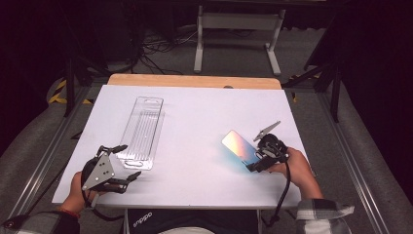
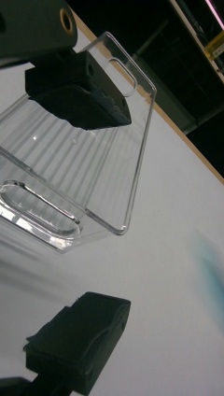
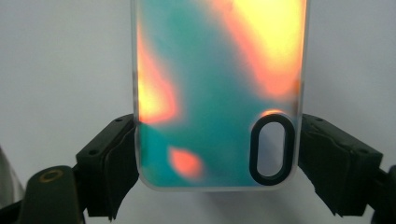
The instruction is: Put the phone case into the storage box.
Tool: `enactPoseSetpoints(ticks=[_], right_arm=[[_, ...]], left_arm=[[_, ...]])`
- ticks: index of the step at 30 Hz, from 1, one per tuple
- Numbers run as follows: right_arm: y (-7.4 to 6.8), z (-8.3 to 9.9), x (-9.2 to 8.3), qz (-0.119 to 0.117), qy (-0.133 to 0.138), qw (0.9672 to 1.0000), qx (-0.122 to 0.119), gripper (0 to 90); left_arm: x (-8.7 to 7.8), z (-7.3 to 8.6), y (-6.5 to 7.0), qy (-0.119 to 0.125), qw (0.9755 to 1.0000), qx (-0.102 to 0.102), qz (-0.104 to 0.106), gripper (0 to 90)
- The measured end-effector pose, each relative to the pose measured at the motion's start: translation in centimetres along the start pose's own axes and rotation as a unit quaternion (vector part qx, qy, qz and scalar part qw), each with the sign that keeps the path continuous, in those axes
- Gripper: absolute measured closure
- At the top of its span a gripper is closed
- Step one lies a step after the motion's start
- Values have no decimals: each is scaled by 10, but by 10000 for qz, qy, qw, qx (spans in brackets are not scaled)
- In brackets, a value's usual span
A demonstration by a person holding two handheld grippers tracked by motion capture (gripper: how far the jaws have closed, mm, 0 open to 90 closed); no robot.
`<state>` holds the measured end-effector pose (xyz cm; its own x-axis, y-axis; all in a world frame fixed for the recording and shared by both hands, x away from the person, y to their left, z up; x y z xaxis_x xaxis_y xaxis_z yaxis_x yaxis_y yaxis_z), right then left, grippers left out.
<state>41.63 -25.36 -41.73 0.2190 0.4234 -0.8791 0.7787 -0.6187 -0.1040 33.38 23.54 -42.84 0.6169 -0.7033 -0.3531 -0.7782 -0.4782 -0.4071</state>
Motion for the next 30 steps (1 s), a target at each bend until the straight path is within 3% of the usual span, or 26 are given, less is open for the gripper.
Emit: enactPoseSetpoints(ticks=[2,7,11,14,18,23,26,30], right_arm=[[-2,-3,0,-40,27,10000,-12,180],[-16,-24,1,-240,76,9996,-133,180],[-24,-42,1,-339,116,9990,-260,180],[-28,-55,1,-397,83,9988,-278,180],[-34,-71,-1,-358,-6,9986,-385,180],[-50,-97,3,-450,-36,9972,-597,180],[-58,-108,7,-537,-25,9961,-698,180],[-71,-123,14,-547,-169,9947,-855,180]], left_arm=[[1,-2,1,-37,10000,56,-40,127],[9,-17,5,-180,9985,495,-112,165],[16,-27,7,-270,9971,700,-95,243],[19,-32,9,-292,9961,815,-160,247],[28,-42,15,-355,9923,1159,-270,261],[37,-53,16,-354,9898,1302,-460,225],[42,-60,19,-334,9856,1518,-662,221],[52,-66,27,-408,9748,2049,-786,230]])
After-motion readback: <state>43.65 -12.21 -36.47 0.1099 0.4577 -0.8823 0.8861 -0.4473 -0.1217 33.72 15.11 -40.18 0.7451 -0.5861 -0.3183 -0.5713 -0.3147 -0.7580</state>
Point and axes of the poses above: each handheld gripper's, and its own axes: x roughly forward along the jaws, z roughly out of its underside, y roughly to its right, the point moved 1 cm from there along x, roughly forward along the jaws, and after that the axes turned 3 degrees about y, right-handed, at the moved point
